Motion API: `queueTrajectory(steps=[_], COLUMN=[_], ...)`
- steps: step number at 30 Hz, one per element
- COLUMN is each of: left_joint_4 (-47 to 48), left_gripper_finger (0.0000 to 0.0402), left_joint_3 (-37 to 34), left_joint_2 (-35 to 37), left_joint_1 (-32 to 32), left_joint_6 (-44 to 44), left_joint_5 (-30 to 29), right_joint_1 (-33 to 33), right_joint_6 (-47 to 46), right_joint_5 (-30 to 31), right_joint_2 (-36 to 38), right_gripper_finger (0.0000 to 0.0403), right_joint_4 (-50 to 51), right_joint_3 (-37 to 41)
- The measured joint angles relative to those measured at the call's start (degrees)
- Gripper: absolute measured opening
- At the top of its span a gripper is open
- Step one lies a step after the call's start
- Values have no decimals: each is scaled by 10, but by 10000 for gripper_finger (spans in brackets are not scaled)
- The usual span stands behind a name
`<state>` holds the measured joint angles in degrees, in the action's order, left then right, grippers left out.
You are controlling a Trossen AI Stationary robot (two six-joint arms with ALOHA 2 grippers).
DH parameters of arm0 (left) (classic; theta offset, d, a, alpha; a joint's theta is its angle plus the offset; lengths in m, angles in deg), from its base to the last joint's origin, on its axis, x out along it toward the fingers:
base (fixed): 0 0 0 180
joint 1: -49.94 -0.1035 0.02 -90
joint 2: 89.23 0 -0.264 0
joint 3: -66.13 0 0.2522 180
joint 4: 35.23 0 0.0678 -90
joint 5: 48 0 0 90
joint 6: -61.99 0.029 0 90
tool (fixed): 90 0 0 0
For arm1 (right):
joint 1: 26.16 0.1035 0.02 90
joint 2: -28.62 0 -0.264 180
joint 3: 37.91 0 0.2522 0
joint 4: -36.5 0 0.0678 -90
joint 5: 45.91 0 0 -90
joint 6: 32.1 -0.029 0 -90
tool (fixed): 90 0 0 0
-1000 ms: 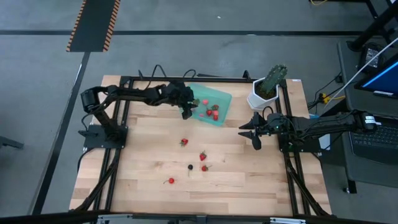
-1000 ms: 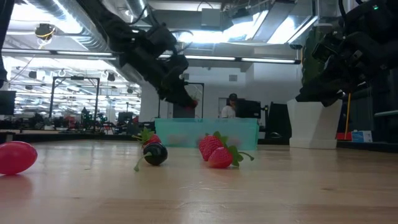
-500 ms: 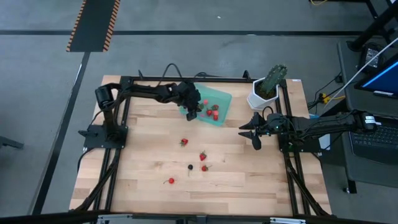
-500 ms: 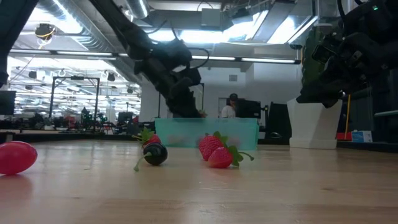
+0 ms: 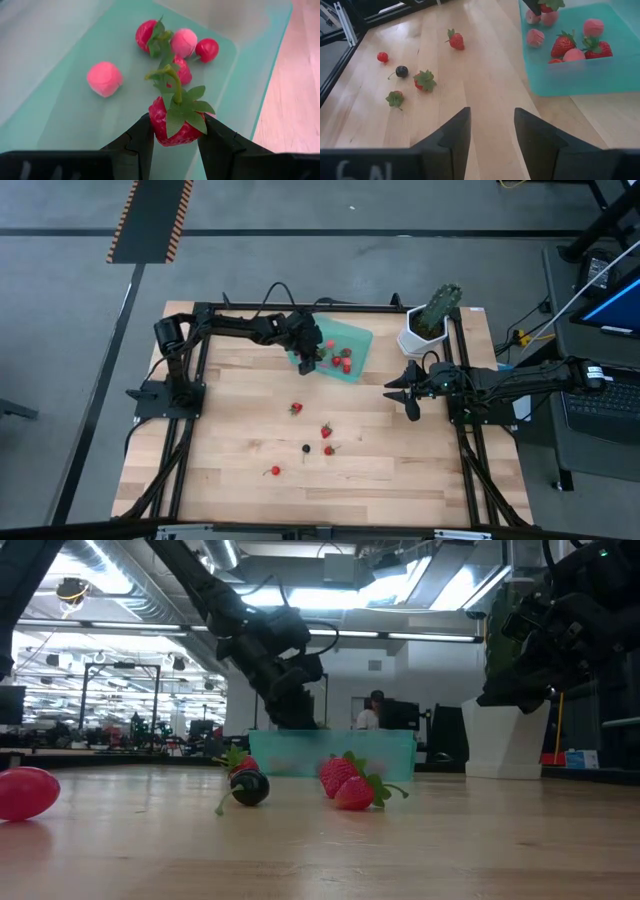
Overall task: Pick and placing Produce into tupperware
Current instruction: Put the red strawberry into the light blue bin, then put the red cherry into the light blue bin
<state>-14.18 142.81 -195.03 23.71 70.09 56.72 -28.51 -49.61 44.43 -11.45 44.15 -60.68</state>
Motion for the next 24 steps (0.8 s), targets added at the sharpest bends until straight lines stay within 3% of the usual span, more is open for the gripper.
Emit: queueTrajectory(steps=[2,7,10,18,24], left_joint_4=[-7,-14,-14,-18,-7], left_gripper_finger=[125,207,224,196,160], left_joint_3=[0,0,0,-1,-1], left_joint_2=[0,0,0,14,78], left_joint_1=[0,1,1,1,-1], left_joint_6=[0,-14,-16,-15,-7], left_joint_5=[0,-22,-22,-21,-6], right_joint_1=[0,0,0,0,0], right_joint_6=[0,0,0,0,0], right_joint_5=[0,0,0,0,0], right_joint_2=[0,0,0,0,0], right_gripper_finger=[154,154,154,154,154], right_joint_4=[0,0,0,0,3], right_joint_3=[0,0,0,0,0])
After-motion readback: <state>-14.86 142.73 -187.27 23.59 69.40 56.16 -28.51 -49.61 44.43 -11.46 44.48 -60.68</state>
